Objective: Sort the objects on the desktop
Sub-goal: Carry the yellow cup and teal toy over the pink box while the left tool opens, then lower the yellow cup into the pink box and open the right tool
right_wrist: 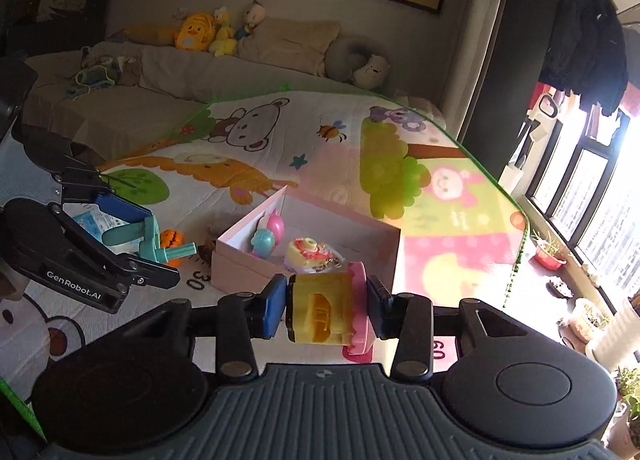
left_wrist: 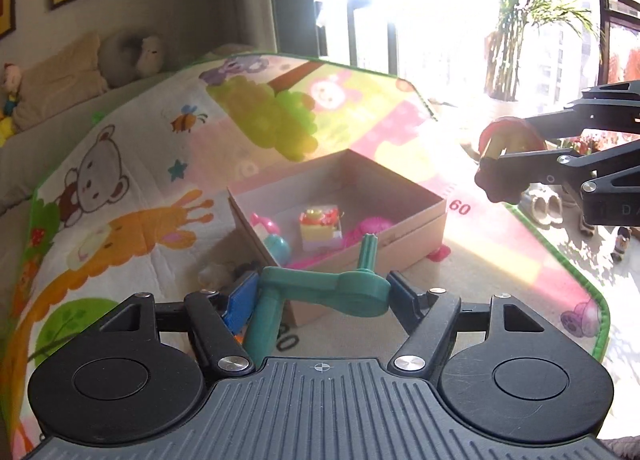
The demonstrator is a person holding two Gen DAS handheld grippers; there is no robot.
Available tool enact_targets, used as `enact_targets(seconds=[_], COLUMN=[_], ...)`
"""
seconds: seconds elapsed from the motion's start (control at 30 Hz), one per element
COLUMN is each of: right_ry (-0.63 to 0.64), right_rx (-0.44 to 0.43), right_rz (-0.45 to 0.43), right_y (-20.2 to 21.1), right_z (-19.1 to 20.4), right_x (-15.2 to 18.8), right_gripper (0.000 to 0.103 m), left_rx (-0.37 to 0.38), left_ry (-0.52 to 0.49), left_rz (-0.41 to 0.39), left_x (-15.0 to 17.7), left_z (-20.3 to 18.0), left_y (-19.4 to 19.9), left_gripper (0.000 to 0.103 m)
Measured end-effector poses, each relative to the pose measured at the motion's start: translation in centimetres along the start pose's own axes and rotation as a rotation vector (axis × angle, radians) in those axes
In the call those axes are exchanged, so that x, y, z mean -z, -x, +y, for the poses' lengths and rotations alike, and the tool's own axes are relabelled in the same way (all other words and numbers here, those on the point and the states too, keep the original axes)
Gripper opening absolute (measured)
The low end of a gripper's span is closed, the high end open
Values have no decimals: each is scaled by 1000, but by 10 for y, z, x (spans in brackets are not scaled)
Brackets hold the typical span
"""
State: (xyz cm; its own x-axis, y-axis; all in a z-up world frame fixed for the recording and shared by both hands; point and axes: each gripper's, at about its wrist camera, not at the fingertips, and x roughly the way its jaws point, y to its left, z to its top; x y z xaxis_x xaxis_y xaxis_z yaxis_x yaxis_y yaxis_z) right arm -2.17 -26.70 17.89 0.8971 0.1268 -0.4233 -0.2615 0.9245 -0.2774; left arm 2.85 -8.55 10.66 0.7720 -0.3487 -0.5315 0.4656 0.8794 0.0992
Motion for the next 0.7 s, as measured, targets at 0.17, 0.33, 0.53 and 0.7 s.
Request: enact_targets(seconds=[0.17,0.33,0.53,0.7], right_ry=[-11,-117,-130,-107], right_rx=[58,46,66,69], right_rz=[-39,-7,69,143], right_y=[-21,-55,-124,-190], right_z=[-26,-56,-60,-44], right_x=[-37,-53,-56,-54], right_gripper=[42,42,42,44], left_rx=[-17,-20,-56,-109], left_ry=[4,105,80,98], left_rz=[-59,-58,4,90], left_x=[-48,-40,23,64], left_z=[-3,19,19,19], left_y=[-54,-57,-25,-24], left_gripper=[81,96,97,99])
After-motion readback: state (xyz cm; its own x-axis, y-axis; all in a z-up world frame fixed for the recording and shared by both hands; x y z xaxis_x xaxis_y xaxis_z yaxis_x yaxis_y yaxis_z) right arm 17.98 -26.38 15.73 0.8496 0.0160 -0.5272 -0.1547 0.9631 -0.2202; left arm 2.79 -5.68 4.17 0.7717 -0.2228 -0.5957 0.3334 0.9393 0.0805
